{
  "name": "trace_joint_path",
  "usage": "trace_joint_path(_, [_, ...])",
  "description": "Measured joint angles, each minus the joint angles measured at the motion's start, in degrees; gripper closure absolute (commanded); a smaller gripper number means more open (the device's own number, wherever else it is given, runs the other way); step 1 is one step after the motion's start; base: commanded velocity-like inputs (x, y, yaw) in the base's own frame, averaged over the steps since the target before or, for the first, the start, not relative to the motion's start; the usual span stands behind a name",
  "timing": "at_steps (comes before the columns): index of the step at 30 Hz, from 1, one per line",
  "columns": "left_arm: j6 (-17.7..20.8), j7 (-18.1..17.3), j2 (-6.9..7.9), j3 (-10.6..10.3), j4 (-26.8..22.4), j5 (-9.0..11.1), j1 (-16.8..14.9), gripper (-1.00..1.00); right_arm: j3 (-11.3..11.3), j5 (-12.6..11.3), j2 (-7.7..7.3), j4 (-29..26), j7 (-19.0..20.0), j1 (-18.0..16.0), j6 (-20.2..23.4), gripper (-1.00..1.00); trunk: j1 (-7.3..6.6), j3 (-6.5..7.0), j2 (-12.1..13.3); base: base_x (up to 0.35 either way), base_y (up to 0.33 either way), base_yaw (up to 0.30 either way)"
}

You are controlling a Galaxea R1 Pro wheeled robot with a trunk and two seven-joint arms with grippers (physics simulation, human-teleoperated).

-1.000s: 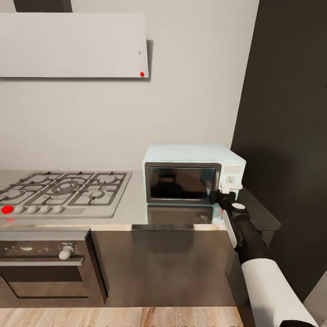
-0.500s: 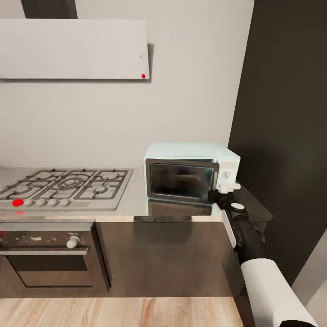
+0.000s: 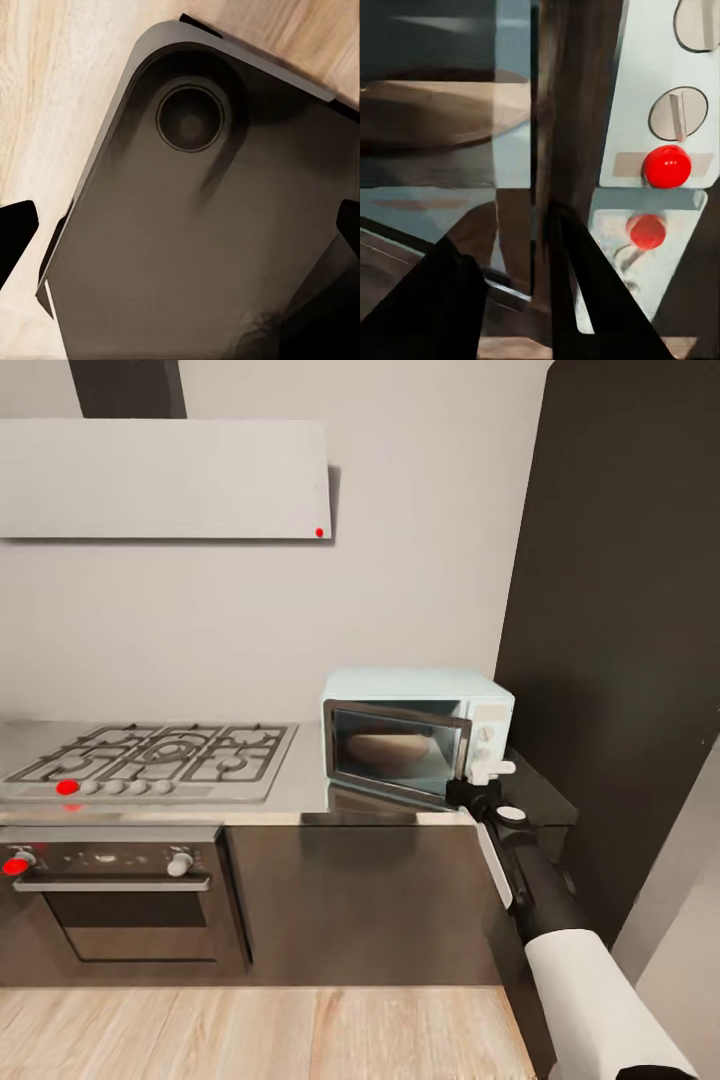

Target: In the kitchen, take the popcorn bag from the countertop, put it into the microwave, and heat it until the popcorn is cooked so the cooked popcorn ends up inside the bag.

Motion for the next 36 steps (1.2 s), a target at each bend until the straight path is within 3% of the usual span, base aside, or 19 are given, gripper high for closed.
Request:
trace_joint_path(1, [0.00,0.00,0.00,0.00,0.00,0.00,0.00,-1.00,0.43,0.03,0.01,0.00,0.02,0.00,0.03,1.00,0.00,0.00,0.00,-0.335,0.000,0.000])
trace_joint_path(2, [0.00,0.00,-0.01,-0.03,0.00,-0.01,0.00,-1.00,1.30,0.10,0.01,0.00,-0.12,0.00,0.04,-1.00,0.00,0.00,0.00,-0.005,0.000,0.000])
trace_joint_path(5, [0.08,0.02,0.08,0.02,-0.03,0.00,0.02,-1.00,-4.11,1.03,-0.07,-0.05,-0.17,-0.01,0.57,-1.00,-0.04,0.00,-0.01,-0.001,0.000,0.000])
trace_joint_path(8, [0.08,0.05,0.08,0.02,-0.02,0.00,0.02,-1.00,-4.05,0.89,-0.06,-0.21,0.09,-0.01,1.33,-1.00,-0.04,0.00,-0.01,0.000,0.000,0.000])
trace_joint_path(14, [0.08,0.08,0.08,0.02,-0.02,0.01,0.02,-1.00,-3.75,0.51,0.11,0.05,1.06,0.22,7.44,-1.00,-0.04,0.00,-0.01,0.000,0.000,0.000])
trace_joint_path(18, [0.06,0.11,0.08,0.06,-0.03,0.01,0.02,-1.00,-2.29,1.25,-0.42,0.49,2.87,5.33,10.04,-1.00,-0.04,-0.01,-0.01,0.000,0.000,0.000])
trace_joint_path(20, [0.07,0.15,0.07,0.10,-0.03,0.02,0.03,-1.00,-2.41,1.87,-4.70,1.07,3.02,6.19,10.18,-1.00,-0.04,0.00,-0.01,0.000,0.000,0.000])
trace_joint_path(21, [0.01,0.15,0.05,0.08,0.00,0.03,0.00,-1.00,-3.45,0.74,-9.45,-0.69,3.30,6.45,10.20,-1.00,-0.04,0.00,-0.01,0.000,0.000,0.000])
trace_joint_path(22, [0.01,0.18,0.02,0.13,-0.09,0.17,0.03,-1.00,-5.63,0.73,-15.11,-2.30,3.38,6.45,10.28,-1.00,-0.04,0.00,-0.01,0.000,0.000,0.000])
trace_joint_path(23, [0.01,0.25,0.01,0.15,-0.09,0.31,0.02,-1.00,-6.85,0.33,-14.22,-3.25,3.43,6.48,10.33,-1.00,-0.04,0.00,-0.01,0.000,0.000,0.000])
trace_joint_path(25, [0.05,0.29,0.00,0.15,-0.10,0.33,0.02,-1.00,-7.73,0.22,-14.26,-4.45,3.45,6.49,10.32,-1.00,-0.04,0.00,-0.01,0.057,0.000,0.000])
trace_joint_path(36, [0.16,0.24,-0.08,0.02,-0.10,-0.08,0.02,-1.00,-7.78,0.07,-13.69,-7.55,3.52,6.49,9.65,-1.00,-0.07,0.00,-0.01,0.296,0.000,0.000])
